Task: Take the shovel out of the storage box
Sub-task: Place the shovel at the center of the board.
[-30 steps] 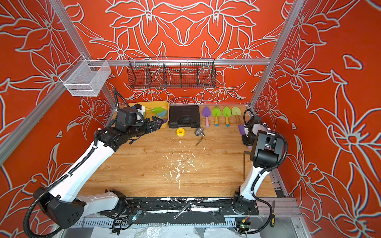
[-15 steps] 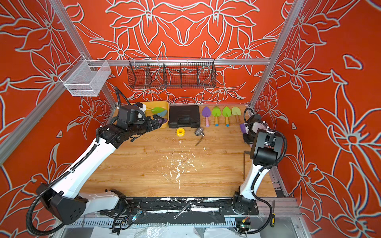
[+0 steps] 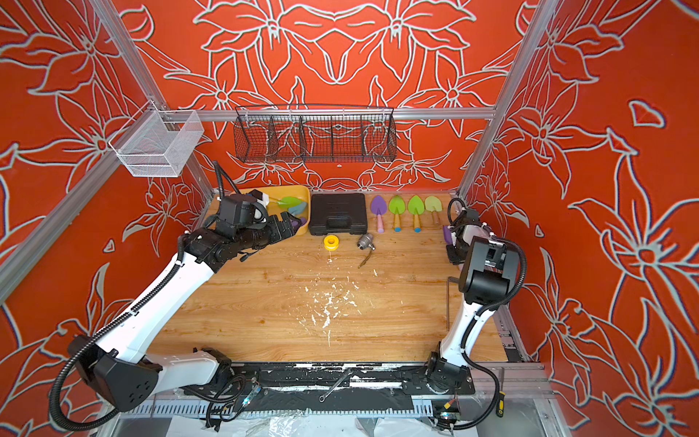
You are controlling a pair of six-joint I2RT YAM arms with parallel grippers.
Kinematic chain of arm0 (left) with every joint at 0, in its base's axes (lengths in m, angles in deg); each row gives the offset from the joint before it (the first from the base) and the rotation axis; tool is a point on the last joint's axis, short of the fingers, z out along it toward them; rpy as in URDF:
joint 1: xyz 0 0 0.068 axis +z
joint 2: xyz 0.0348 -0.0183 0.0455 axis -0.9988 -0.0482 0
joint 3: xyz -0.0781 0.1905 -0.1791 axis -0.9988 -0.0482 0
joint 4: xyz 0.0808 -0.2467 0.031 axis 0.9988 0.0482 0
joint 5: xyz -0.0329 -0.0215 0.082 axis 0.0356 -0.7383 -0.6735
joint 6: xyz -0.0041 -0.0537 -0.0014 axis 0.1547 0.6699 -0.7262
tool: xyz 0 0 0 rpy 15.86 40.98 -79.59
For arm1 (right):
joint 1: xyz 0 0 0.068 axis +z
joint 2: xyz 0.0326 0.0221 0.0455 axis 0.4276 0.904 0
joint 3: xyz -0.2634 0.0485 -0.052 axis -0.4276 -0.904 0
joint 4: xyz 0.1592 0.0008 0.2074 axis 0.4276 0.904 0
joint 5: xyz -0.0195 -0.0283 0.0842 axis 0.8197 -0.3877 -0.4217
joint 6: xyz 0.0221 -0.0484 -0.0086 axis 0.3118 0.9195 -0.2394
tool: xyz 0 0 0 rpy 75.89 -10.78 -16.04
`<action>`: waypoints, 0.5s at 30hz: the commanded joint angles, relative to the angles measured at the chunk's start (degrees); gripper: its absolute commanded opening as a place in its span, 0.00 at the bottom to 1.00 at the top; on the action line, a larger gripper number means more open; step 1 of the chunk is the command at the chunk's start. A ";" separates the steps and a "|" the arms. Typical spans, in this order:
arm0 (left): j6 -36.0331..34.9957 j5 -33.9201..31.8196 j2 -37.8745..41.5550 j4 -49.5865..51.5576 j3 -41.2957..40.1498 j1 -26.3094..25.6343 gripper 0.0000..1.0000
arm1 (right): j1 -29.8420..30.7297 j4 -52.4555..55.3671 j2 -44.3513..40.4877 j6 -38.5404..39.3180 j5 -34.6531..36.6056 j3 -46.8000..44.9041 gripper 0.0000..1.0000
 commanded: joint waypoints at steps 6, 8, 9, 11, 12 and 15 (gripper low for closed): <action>0.74 -0.56 1.61 0.50 -1.17 0.36 0.97 | -0.37 1.43 1.39 -1.00 0.83 -1.16 0.44; 0.86 -0.65 1.68 0.50 -1.34 0.36 0.97 | -0.45 1.55 0.41 -1.51 0.64 -0.94 0.46; 0.93 -0.74 1.78 0.37 -1.51 0.36 0.97 | -0.38 1.54 -0.43 -1.69 0.43 -0.91 0.46; 1.10 -1.04 1.91 0.28 -1.73 0.36 0.97 | -0.37 1.72 -2.14 -2.48 -0.55 -0.83 0.50; 1.27 -1.33 1.99 0.15 -1.83 0.40 0.97 | -0.38 1.87 -3.20 -2.87 -1.04 -0.86 0.53; 1.91 -2.66 2.07 0.23 -2.12 0.36 0.97 | -0.36 2.18 -6.06 -4.06 -1.86 -0.81 0.56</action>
